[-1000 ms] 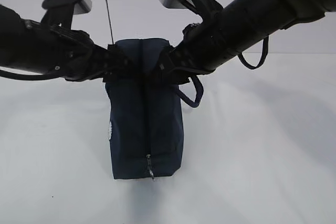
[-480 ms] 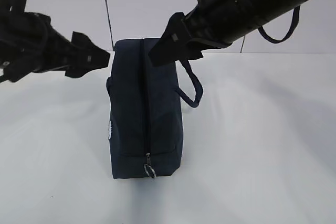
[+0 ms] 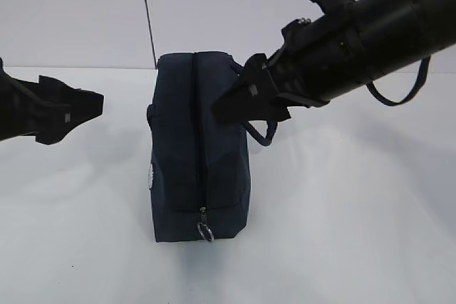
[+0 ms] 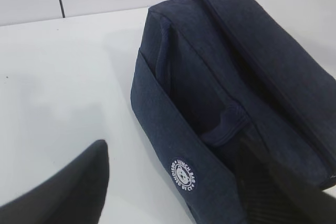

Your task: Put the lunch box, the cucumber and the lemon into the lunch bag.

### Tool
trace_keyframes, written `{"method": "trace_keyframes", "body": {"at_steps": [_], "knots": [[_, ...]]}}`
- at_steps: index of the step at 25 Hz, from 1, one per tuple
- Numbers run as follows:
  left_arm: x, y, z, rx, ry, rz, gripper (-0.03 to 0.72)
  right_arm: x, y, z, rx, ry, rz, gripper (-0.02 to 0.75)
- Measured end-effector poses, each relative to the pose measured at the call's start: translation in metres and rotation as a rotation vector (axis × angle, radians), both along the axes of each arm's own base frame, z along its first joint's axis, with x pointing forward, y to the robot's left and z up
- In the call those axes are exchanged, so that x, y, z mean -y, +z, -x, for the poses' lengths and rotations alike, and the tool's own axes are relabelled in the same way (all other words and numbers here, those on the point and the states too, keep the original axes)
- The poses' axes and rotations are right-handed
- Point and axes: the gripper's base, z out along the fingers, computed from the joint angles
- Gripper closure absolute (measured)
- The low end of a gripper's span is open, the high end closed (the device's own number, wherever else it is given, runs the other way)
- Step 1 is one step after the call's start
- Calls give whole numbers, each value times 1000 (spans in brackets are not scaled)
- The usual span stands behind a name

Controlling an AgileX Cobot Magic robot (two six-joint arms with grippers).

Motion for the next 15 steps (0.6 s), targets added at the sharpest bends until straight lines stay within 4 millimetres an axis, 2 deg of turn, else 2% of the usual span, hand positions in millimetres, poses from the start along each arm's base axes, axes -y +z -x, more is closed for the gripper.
{"method": "trace_keyframes", "body": {"at_steps": [5,11,15], "knots": [[4,0,2,10,-13,1,157,6,-14,18,26,-35,-113,298],[29,-13,11,0,-152,-77,158,12,-52,36,-31,-50,-146,299],[36,-20,13,-20,-199,-112,166,16,-68,45,-63,-51,-136,300]]}}
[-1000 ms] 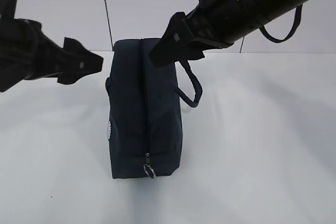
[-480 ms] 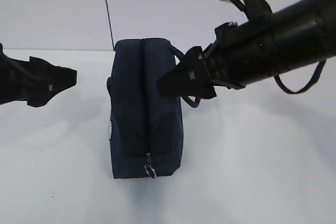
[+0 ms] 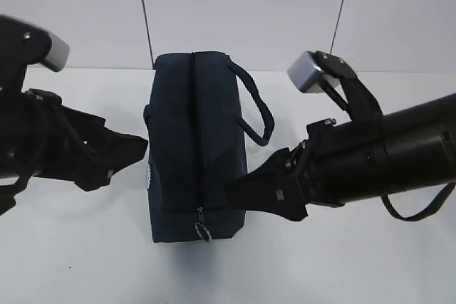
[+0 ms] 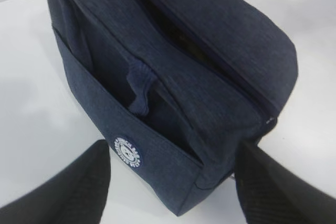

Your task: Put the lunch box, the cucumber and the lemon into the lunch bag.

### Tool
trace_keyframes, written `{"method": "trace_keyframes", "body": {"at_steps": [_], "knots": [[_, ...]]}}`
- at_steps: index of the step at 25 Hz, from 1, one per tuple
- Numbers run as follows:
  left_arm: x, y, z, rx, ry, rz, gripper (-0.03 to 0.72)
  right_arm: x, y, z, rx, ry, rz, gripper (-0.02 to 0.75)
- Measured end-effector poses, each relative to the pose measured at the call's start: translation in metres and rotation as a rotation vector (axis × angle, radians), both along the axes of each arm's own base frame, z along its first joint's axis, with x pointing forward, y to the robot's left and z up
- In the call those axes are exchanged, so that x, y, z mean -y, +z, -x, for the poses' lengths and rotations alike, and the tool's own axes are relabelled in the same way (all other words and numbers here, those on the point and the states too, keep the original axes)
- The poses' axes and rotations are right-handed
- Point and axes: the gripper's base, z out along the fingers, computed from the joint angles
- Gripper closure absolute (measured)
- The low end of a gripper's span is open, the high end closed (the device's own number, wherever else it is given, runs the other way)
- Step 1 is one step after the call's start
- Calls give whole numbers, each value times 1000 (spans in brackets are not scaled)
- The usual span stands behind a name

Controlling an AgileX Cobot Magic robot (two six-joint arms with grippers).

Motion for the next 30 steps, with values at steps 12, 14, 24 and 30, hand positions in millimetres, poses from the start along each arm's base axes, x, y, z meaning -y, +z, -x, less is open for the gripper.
{"method": "trace_keyframes", "body": {"at_steps": [12,14,24,30], "knots": [[15,-3,16,-69,-85,12,175,14,-41,26,22,-43,-39,307],[20,-3,20,-77,-100,24,176,16,-45,29,50,-27,-21,323],[29,-25,8,-98,-51,-13,190,15,-60,29,96,39,37,356],[29,-27,5,-85,-33,-13,349,12,-70,29,52,68,26,357]]}}
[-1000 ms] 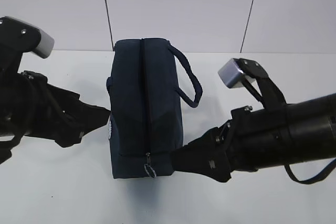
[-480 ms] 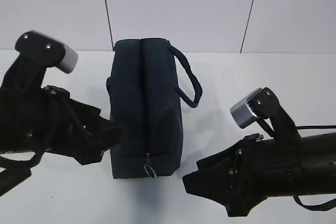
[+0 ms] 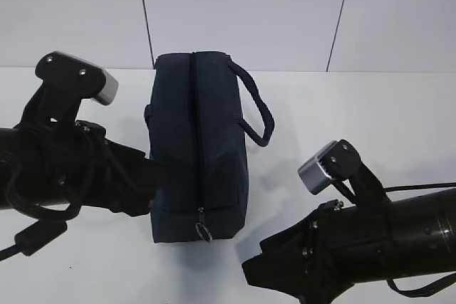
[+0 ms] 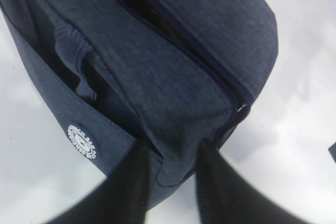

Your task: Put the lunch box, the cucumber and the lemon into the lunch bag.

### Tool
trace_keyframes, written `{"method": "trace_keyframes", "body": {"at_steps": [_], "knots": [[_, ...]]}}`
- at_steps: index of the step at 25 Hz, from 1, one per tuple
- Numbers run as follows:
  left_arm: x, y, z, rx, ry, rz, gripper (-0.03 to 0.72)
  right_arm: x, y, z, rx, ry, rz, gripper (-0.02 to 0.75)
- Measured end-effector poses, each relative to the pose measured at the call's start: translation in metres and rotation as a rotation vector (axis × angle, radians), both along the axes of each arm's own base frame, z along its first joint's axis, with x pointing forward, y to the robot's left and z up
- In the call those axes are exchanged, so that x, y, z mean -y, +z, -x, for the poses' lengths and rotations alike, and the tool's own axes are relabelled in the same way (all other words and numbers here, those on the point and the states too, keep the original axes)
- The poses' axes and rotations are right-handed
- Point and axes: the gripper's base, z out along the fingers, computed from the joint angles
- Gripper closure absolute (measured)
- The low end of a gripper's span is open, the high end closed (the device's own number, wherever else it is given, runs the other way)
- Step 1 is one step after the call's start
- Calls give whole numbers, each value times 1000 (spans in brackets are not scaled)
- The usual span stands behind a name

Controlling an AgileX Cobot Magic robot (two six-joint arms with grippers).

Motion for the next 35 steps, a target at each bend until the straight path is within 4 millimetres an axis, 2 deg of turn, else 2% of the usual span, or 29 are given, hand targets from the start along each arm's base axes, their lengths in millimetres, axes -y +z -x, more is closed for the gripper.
{"method": "trace_keyframes", "body": {"at_steps": [3,4,7,11,16,18,21,24,32,35], "knots": [[0,0,0,-2,9,7,573,0,-1,0,-3,6,-2,358],[0,0,0,-2,12,9,614,-1,-1,0,0,8,-3,358],[0,1,-1,2,18,12,673,-2,0,0,11,22,-12,358],[0,1,-1,2,22,15,687,-2,1,-1,15,25,-16,358],[0,0,0,-25,26,25,656,-2,1,-1,18,27,-15,358],[0,0,0,-30,29,28,593,-2,1,-1,18,27,-15,358],[0,0,0,-33,33,32,444,-2,1,-1,19,27,-16,358],[0,-1,0,-38,35,30,355,-2,1,-1,19,27,-17,358],[4,-19,-6,-62,49,-19,328,-3,2,-2,22,29,-21,358],[5,-20,-8,-51,38,-32,392,-3,3,-2,22,31,-23,358]]}}
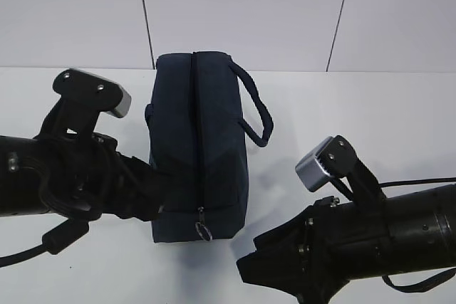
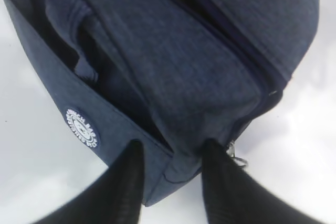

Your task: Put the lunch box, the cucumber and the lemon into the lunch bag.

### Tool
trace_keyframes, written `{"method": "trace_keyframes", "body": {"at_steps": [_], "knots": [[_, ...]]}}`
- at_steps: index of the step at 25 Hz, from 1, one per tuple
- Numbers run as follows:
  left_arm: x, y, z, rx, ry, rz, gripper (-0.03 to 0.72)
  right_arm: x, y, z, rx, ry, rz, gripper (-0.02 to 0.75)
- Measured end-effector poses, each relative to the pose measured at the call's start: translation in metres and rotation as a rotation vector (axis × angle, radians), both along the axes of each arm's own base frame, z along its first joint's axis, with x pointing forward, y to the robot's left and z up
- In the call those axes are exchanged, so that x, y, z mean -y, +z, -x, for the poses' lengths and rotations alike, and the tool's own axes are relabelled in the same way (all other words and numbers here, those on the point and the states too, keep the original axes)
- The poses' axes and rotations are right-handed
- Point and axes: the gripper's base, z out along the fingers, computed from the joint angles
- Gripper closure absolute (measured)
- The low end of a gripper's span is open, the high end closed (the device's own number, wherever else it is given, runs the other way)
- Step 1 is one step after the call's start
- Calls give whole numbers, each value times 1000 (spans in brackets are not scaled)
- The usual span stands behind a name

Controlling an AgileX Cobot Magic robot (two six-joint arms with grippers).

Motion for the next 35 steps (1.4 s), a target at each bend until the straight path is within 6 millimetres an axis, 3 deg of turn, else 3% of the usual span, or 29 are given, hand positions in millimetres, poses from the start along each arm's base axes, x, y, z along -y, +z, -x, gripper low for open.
{"method": "trace_keyframes", "body": {"at_steps": [4,7,21,26,35], "knots": [[0,0,0,2,-2,0,557,0,0,0,0,0,0,358],[0,1,-1,6,-1,0,623,0,0,0,0,0,0,358],[2,4,-2,11,-4,8,667,0,0,0,1,5,-6,360],[3,3,1,-21,-23,5,680,0,0,0,107,72,21,363],[14,26,0,-46,-74,69,682,-3,3,-5,167,102,29,367]]}}
